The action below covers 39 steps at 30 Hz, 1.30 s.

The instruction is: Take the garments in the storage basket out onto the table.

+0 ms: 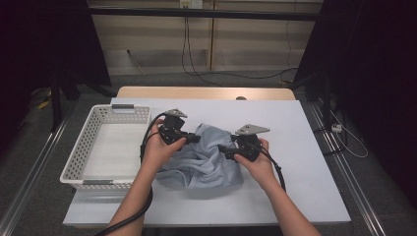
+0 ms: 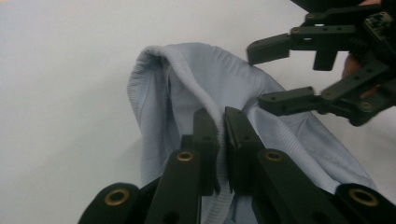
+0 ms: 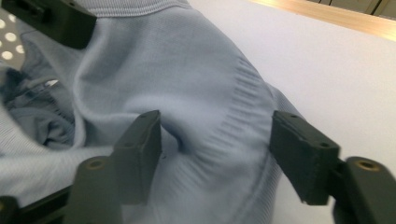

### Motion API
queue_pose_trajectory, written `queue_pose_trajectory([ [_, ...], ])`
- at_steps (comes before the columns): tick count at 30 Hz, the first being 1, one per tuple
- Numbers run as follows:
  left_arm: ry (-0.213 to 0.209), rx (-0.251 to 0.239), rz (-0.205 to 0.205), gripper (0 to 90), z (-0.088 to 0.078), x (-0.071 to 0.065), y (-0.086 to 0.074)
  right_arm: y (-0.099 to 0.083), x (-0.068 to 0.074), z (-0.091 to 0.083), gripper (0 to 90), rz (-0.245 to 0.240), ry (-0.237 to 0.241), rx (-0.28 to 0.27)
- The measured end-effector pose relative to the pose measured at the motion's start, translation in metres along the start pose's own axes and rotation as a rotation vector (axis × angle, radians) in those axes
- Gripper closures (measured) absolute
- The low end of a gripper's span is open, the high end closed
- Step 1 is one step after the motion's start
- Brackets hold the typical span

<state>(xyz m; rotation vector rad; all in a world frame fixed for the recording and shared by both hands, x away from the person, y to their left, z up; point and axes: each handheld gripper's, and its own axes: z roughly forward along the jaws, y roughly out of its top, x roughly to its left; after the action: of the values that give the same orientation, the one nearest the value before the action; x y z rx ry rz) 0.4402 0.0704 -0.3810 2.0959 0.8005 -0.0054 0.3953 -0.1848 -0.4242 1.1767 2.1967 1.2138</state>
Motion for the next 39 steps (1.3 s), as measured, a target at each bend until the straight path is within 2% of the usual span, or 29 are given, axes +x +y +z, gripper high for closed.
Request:
queue_pose_trajectory([
  [2,0.003,-0.003,-0.001,83.7,0.000,0.000,-0.001,0.002,-0.001,0.004,55.9,0.019,0.024,0.006],
  [4,-0.003,-0.005,0.000,83.6,-0.001,0.001,-0.001,0.003,-0.003,0.006,78.9,0.026,0.040,0.026],
  [5,0.003,-0.007,-0.003,83.4,-0.001,0.001,-0.002,0.003,-0.004,0.006,87.1,0.036,0.060,0.033],
  [6,0.003,-0.007,-0.004,83.0,-0.001,0.001,-0.002,0.002,-0.005,0.006,90.0,0.037,0.064,0.043],
  [10,0.010,-0.009,0.002,75.5,-0.004,0.001,-0.001,0.001,-0.007,-0.002,90.0,0.039,0.056,0.042],
  [12,0.032,-0.012,0.017,64.5,-0.005,0.001,-0.001,0.000,-0.011,-0.010,90.0,0.053,0.044,0.037],
  [14,0.042,-0.023,0.013,51.7,-0.006,0.001,-0.001,-0.004,-0.016,-0.021,90.0,0.079,0.029,0.022],
  [16,0.039,-0.024,0.016,44.3,-0.007,0.001,0.000,-0.008,-0.022,-0.032,90.0,0.092,0.021,0.006],
  [18,0.039,-0.034,0.008,36.5,-0.008,0.000,0.000,-0.012,-0.026,-0.043,90.0,0.084,-0.005,0.005],
  [22,0.050,-0.048,0.009,27.2,-0.011,-0.001,0.001,-0.025,-0.032,-0.062,90.0,0.090,-0.031,0.003],
  [24,0.051,-0.052,0.001,25.5,-0.012,-0.001,0.001,-0.032,-0.035,-0.071,90.0,0.102,-0.043,-0.001],
  [28,0.079,-0.061,0.005,21.0,-0.014,0.000,0.001,-0.045,-0.034,-0.087,90.0,0.095,-0.042,-0.003],
  [30,0.072,-0.062,-0.007,20.8,-0.014,0.000,0.001,-0.051,-0.032,-0.091,90.0,0.099,-0.034,-0.008],
  [36,0.077,-0.056,0.001,20.0,-0.015,0.002,0.001,-0.065,-0.031,-0.093,90.0,0.119,-0.020,-0.004],
  [39,0.080,-0.053,-0.001,19.5,-0.016,0.002,0.002,-0.067,-0.033,-0.093,89.9,0.123,-0.007,-0.021],
])
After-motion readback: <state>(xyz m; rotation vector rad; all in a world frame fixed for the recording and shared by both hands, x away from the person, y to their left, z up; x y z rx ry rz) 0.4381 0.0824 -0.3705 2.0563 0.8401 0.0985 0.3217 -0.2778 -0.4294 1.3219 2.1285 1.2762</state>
